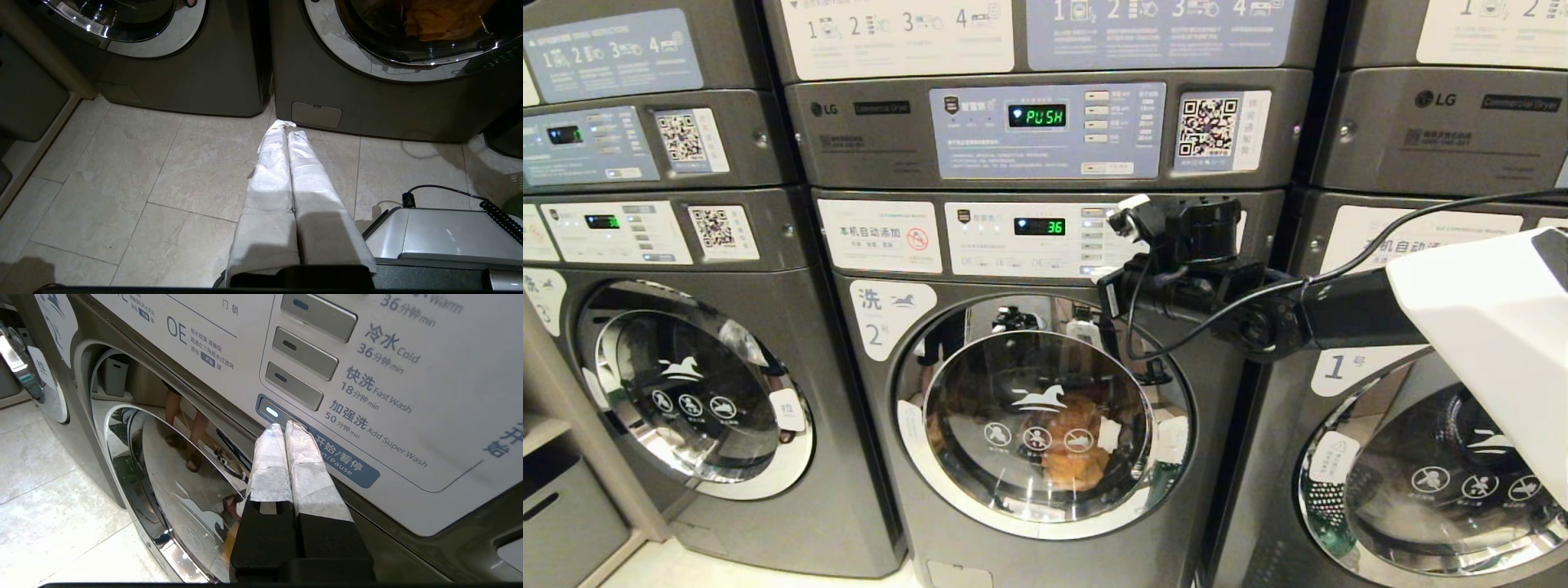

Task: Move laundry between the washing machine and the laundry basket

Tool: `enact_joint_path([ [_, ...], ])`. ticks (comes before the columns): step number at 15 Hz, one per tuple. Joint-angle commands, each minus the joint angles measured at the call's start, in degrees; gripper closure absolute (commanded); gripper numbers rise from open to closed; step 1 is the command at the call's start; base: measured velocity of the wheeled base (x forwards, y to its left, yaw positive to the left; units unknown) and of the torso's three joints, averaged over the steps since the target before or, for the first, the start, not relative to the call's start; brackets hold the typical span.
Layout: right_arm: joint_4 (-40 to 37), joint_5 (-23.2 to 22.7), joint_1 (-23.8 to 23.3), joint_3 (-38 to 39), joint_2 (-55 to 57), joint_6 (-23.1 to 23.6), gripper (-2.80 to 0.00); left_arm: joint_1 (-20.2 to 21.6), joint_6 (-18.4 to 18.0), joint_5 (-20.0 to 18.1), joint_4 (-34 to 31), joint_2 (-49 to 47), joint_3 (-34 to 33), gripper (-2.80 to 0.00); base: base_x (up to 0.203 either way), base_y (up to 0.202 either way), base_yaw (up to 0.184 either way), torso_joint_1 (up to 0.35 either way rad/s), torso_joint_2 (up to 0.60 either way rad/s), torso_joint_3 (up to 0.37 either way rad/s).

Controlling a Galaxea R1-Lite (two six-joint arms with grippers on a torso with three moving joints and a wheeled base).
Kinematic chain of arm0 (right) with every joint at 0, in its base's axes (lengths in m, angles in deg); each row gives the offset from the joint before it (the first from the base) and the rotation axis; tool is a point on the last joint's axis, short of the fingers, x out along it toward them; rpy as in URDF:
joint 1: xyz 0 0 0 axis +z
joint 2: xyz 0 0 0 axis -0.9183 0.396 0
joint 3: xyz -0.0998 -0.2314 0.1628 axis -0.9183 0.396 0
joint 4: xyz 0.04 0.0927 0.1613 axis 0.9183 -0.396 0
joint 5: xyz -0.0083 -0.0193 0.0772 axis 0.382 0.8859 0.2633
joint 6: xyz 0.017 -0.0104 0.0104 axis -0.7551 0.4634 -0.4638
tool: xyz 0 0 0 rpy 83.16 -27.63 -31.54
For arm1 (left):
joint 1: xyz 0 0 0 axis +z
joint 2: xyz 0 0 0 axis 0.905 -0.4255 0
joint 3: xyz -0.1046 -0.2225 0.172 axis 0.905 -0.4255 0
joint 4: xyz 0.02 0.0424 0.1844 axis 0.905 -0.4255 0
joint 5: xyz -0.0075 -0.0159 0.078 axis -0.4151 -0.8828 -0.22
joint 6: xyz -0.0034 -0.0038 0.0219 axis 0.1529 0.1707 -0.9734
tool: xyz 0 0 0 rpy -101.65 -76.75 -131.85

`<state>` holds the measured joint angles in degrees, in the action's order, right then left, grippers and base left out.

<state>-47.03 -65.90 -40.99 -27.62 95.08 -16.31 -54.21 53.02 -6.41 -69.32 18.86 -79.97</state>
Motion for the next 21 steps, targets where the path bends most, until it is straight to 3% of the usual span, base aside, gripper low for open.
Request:
enact_joint_path([
  [1,0.3,-0.1,-0.1,-0.4,0.2,0.1,0.00,0.0,-0.1,0.0,-0.1,-0.1,0.0,0.00,0.000,0.000,0.000,0.000,0.00,0.000],
  [21,0.2,2.0,-0.1,1.7,-1.7,0.1,0.00,0.0,0.0,0.0,-0.1,-0.1,0.0,0.00,0.000,0.000,0.000,0.000,0.00,0.000],
])
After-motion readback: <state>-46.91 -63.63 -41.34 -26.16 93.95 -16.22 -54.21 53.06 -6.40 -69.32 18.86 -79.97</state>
